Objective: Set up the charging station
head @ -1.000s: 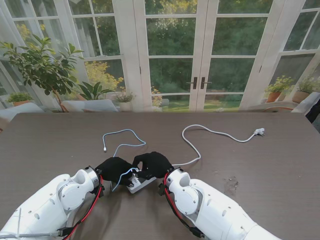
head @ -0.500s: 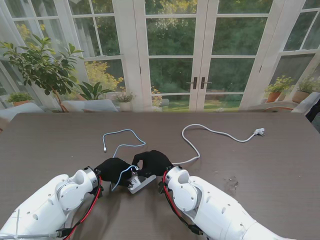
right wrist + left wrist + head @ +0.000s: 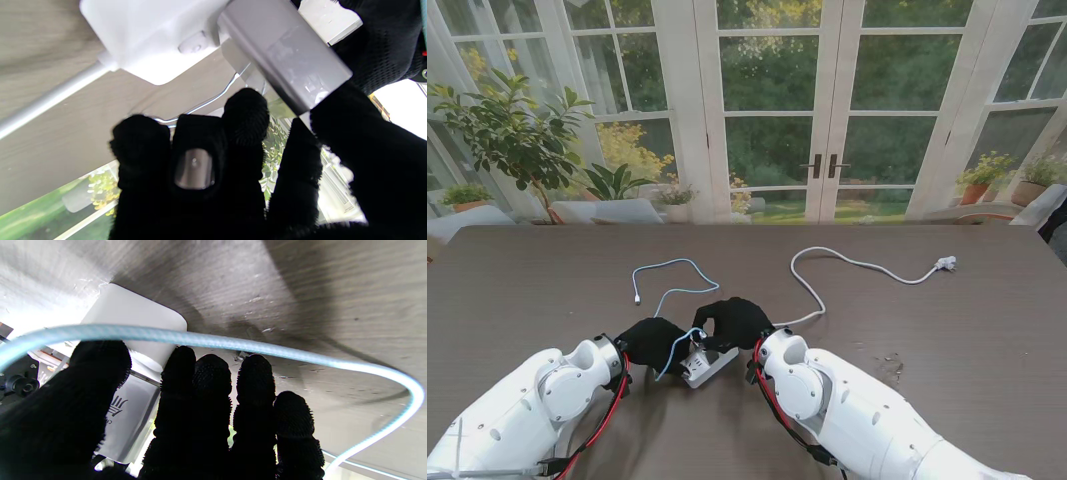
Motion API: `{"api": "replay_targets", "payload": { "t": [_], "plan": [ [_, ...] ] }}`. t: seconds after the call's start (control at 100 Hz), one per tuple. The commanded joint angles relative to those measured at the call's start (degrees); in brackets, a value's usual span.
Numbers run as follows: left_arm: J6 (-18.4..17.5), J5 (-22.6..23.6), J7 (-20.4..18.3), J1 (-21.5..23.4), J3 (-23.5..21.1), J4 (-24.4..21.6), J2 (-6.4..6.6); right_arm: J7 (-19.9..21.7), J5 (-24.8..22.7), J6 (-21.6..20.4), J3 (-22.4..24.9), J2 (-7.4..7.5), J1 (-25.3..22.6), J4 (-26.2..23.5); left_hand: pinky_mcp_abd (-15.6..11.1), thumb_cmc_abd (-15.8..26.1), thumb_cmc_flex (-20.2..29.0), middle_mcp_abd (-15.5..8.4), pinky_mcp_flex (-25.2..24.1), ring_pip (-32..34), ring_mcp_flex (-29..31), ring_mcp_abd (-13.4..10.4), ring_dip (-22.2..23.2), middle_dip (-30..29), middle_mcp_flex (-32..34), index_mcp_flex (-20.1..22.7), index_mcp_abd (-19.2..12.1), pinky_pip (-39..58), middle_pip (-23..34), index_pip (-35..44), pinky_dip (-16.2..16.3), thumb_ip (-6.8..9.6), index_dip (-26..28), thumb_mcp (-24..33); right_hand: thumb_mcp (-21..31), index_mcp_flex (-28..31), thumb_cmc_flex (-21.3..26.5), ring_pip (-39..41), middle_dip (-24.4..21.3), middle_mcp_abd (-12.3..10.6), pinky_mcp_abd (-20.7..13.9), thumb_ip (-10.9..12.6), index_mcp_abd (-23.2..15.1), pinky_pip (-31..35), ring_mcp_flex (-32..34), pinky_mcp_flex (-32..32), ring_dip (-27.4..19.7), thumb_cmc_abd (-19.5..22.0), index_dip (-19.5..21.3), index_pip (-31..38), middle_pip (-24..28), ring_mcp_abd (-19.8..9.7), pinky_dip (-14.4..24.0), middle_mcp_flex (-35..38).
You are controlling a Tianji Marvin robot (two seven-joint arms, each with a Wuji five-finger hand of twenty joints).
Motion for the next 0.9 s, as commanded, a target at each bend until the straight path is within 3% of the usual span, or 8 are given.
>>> {"api": "replay_targets", "payload": {
  "t": [0.0,0.68,0.76,0.81,0.86,0.89],
  "plan": [
    [-0.1,0.6,-2.3,1.5,0.7,1.1,0.23,2.2,-0.4,0.7,-1.3,0.68,-1.0,4.4,-1.3,-5.8,10.7,-2.2,-0.8,1.3,0.2,1.2,0.6,1.0,0.8,4.9,-10.3,2.1,0.6,5.2,1.5,3.97,1.4,4.1,4.6,6.3,7.7,1.6,0.1,2.6,-0.4,2.8,19.5,2.7,1.2,1.4,-43.9,1.0,2.3,9.1,1.6,-2.2,0.6,0.8],
    [-0.1,1.1,-1.5,0.8,1.1,1.7,0.14,6.3,2.1,-0.4,-1.4,1.14,-0.2,7.2,-0.5,-5.0,10.3,-1.9,-1.2,1.4,0.0,1.5,0.8,1.2,0.2,4.5,-10.3,1.9,0.7,5.5,1.9,3.81,1.5,4.0,5.8,6.9,7.7,3.2,1.2,3.1,-1.0,2.3,20.5,3.8,1.1,1.7,-43.1,0.2,3.6,8.8,2.1,-2.5,1.2,1.4],
    [0.2,0.8,-1.4,0.9,1.1,1.7,0.04,6.2,2.2,-0.5,-1.3,1.14,-0.5,6.9,0.5,-3.9,8.5,-0.8,-2.7,0.8,-1.6,2.0,1.2,0.5,-2.0,2.6,-9.8,0.7,0.1,2.5,2.7,4.35,7.0,2.1,5.7,6.9,7.7,3.1,1.1,3.1,-1.0,2.3,20.6,3.8,1.1,1.8,-43.1,0.4,3.7,8.7,2.0,-2.4,1.2,1.5],
    [0.5,0.7,-1.3,1.0,1.0,1.4,-0.01,5.9,2.0,-0.4,-1.3,1.15,-0.7,6.6,1.0,-3.4,5.3,0.0,-3.6,-0.2,-2.9,2.2,1.3,-7.0,-4.7,0.1,-8.2,-0.2,0.8,-2.3,3.3,4.5,11.1,-0.5,5.4,6.9,7.5,3.1,1.0,3.0,-0.8,2.4,20.7,3.8,1.1,1.7,-43.1,0.6,3.7,8.6,1.8,-2.3,1.2,1.5],
    [1.0,0.6,-1.4,1.2,0.7,0.9,-0.06,5.7,2.0,-0.4,-1.2,1.14,-0.9,6.4,1.5,-1.8,0.2,0.8,-4.5,-0.8,-4.1,2.7,1.6,-9.9,-6.8,-1.1,-4.9,-0.7,0.8,-9.1,3.8,4.86,14.6,0.2,5.2,6.8,7.6,3.0,0.9,3.1,-0.5,2.4,21.0,3.7,1.1,1.7,-43.2,0.7,3.5,8.5,1.6,-2.0,1.1,1.5],
    [1.5,0.3,-1.5,1.3,0.6,0.6,-0.14,5.7,2.0,-0.4,-1.2,1.16,-1.0,6.3,1.8,-0.6,-2.7,1.4,-5.2,-1.3,-4.9,3.0,1.6,-10.3,-8.1,-1.3,-2.8,-1.1,0.5,-12.7,4.1,6.22,16.1,1.5,5.0,6.8,7.4,2.6,0.6,3.0,-0.3,2.5,21.0,3.5,1.1,1.6,-43.4,1.0,3.3,8.4,1.3,-1.7,1.1,1.4]
  ]
}}
